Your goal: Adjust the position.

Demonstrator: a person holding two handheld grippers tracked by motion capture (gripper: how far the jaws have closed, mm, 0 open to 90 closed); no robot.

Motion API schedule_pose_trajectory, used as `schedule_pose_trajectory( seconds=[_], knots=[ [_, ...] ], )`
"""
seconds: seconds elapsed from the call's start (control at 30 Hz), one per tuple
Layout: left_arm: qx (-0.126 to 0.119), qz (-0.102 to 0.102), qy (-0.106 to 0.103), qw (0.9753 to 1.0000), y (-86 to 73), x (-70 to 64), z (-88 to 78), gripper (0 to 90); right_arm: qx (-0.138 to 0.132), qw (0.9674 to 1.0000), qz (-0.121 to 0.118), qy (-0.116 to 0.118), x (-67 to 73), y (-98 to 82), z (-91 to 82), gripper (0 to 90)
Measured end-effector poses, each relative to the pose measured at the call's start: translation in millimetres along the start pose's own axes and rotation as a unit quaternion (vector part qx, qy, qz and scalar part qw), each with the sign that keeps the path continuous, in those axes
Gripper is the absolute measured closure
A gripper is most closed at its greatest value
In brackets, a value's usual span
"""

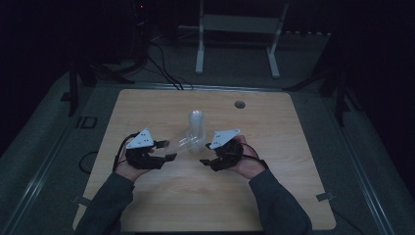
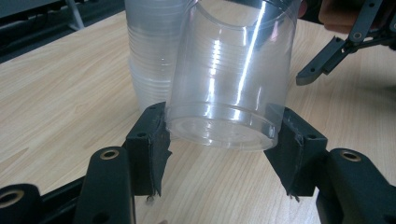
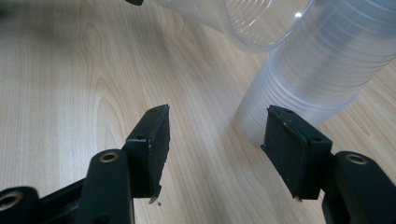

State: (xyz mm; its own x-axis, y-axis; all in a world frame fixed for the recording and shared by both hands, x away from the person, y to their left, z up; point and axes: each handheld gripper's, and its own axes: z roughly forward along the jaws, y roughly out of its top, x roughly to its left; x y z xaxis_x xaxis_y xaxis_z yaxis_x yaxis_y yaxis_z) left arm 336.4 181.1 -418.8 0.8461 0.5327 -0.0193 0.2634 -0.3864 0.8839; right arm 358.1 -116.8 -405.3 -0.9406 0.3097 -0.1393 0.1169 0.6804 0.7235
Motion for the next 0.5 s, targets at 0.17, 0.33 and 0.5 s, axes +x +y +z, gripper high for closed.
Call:
schedule_pose_trajectory(
  seconds=[0.17, 0.33, 0.5],
  knots=[
    [-0.006, -0.003, 0.005, 1.0, -1.6, 0.4, -0.8, 42.4, -0.014, 0.9998, 0.011, 0.004, 0.7, -1.0, 2.6, 39.9],
    [-0.006, -0.002, 0.006, 1.0, -2.6, 1.0, -0.3, 42.4, -0.031, 0.9992, 0.024, 0.008, 0.0, -1.8, 4.4, 39.4],
    [-0.01, -0.001, 0.006, 0.9999, -1.7, 0.5, -1.8, 42.4, -0.038, 0.9988, 0.029, 0.007, -0.1, -2.4, 5.7, 39.4]
  ],
)
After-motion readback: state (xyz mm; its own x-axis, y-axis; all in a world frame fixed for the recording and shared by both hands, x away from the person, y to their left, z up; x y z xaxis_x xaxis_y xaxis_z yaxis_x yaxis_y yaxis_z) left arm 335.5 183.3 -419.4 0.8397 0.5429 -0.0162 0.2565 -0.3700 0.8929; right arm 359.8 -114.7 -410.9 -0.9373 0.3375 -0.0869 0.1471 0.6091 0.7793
